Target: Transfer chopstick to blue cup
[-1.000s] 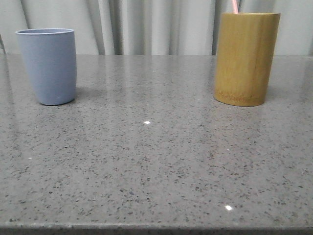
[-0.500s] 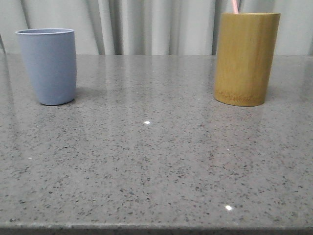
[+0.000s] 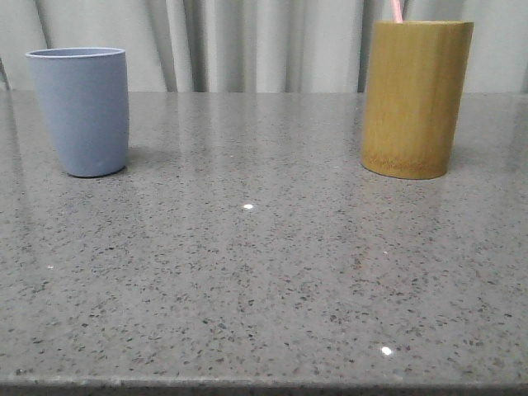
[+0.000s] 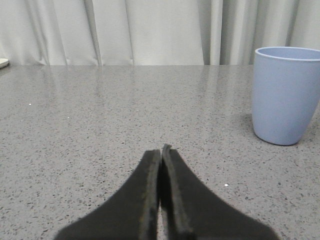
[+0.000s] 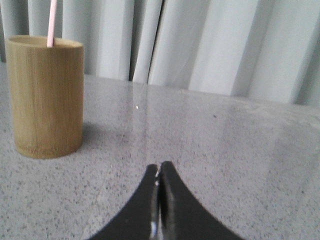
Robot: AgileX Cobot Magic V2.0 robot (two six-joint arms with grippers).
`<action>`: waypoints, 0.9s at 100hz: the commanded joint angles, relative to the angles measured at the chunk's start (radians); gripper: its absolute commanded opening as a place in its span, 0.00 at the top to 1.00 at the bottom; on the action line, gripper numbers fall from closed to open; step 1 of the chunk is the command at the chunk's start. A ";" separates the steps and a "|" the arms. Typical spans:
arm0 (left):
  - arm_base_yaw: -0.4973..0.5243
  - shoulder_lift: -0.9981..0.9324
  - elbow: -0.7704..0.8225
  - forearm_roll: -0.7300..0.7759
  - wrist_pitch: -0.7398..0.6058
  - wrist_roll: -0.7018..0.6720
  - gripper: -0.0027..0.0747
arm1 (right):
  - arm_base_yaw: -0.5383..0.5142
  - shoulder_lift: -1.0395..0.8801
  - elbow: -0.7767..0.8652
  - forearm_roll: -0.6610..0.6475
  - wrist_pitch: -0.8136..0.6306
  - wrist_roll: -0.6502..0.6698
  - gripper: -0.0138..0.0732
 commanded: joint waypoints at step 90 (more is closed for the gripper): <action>-0.027 0.583 -0.749 -0.054 0.311 -0.003 0.85 | -0.003 0.540 -0.799 0.102 0.544 0.033 0.87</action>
